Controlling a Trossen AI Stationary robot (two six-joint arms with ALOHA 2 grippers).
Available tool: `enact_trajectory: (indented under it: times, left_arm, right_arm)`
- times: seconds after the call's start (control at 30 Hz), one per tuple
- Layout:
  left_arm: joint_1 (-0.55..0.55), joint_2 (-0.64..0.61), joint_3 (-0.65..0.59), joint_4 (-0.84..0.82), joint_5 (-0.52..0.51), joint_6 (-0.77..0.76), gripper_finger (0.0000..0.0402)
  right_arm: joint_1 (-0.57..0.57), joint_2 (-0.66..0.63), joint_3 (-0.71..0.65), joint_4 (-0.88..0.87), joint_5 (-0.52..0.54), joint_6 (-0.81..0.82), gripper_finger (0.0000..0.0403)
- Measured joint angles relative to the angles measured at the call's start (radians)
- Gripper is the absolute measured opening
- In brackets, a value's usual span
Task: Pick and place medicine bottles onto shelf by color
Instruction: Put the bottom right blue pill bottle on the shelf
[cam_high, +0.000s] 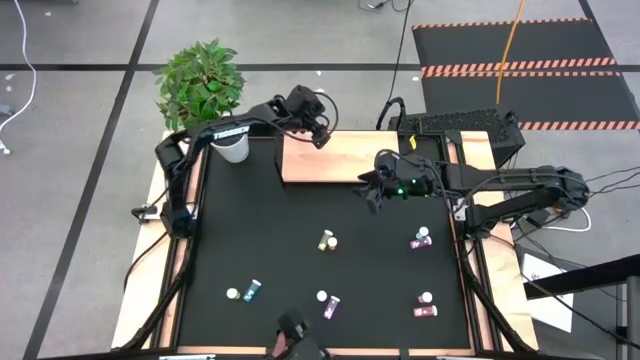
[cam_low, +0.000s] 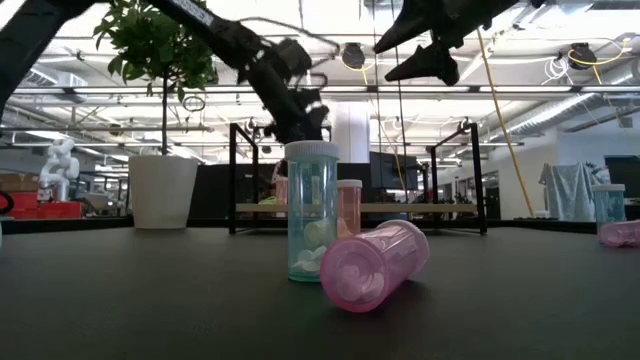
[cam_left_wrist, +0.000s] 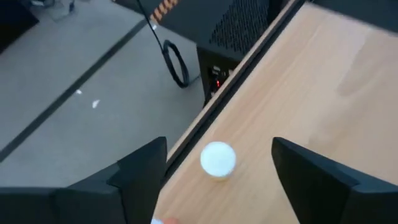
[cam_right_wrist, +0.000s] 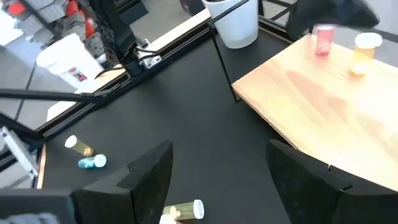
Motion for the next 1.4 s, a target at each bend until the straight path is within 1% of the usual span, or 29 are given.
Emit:
enact_trajectory:
  times: [0.1,0.17,0.33,0.47,0.53,0.6,0.67,0.73,0.8,0.93,1.07,1.1,1.17,1.23,1.3,1.37,1.4]
  left_arm:
    - [-0.024,-0.077,0.0,-0.033,-0.006,-0.016,0.0306]
    - [-0.046,-0.134,0.0,-0.061,-0.008,-0.028,0.0309]
    - [-0.131,-0.243,0.0,-0.162,-0.024,-0.063,0.031]
    - [-0.216,-0.302,0.0,-0.217,-0.028,-0.13,0.031]
    - [-0.251,-0.317,0.0,-0.247,-0.029,-0.187,0.031]
    - [-0.273,-0.32,0.0,-0.274,-0.03,-0.242,0.031]
    - [-0.288,-0.319,0.0,-0.308,-0.034,-0.288,0.031]
    - [-0.305,-0.319,0.0,-0.331,-0.036,-0.313,0.031]
    - [-0.326,-0.319,0.0,-0.349,-0.036,-0.315,0.031]
    - [-0.351,-0.319,0.0,-0.433,-0.035,-0.231,0.031]
    - [-0.332,-0.343,-0.001,-0.532,-0.029,-0.159,0.031]
    - [-0.332,-0.348,0.0,-0.531,-0.021,-0.138,0.031]
    - [-0.336,-0.361,0.002,-0.538,0.0,-0.092,0.031]
    - [-0.344,-0.371,-0.002,-0.564,0.034,-0.031,0.031]
    - [-0.358,-0.378,0.002,-0.557,0.091,0.025,0.031]
    - [-0.378,-0.392,0.0,-0.608,0.143,0.067,0.031]
    - [-0.395,-0.395,-0.001,-0.635,0.149,0.072,0.031]
  right_arm:
    - [-0.023,0.0,0.0,0.002,-0.045,-0.052,0.0251]
    - [-0.032,0.0,0.0,0.003,-0.079,-0.115,0.0251]
    - [-0.035,0.0,0.0,0.004,-0.209,-0.313,0.0251]
    - [-0.033,0.0,0.0,0.009,-0.333,-0.407,0.0251]
    - [-0.03,0.0,0.0,0.01,-0.333,-0.424,0.0251]
    - [-0.027,0.003,0.0,0.011,-0.311,-0.401,0.0247]
    - [-0.024,0.006,0.0,0.005,-0.246,-0.325,0.0239]
    - [-0.014,0.006,-0.004,-0.006,-0.201,-0.256,0.0227]
    - [0.003,0.005,-0.022,-0.006,-0.182,-0.219,0.0214]
    - [0.077,0.006,-0.087,-0.012,-0.078,-0.098,0.0194]
    - [0.192,0.027,-0.135,0.017,0.018,0.014,0.0185]
    - [0.221,0.042,-0.137,0.017,0.042,0.042,0.0185]
    - [0.267,0.084,-0.138,0.021,0.1,0.105,0.0185]
    - [0.302,0.142,-0.137,0.033,0.135,0.181,0.0185]
    - [0.336,0.205,-0.139,0.043,0.143,0.267,0.0185]
    - [0.372,0.262,-0.138,0.081,0.143,0.356,0.0185]
    - [0.391,0.287,-0.138,0.084,0.144,0.397,0.0185]
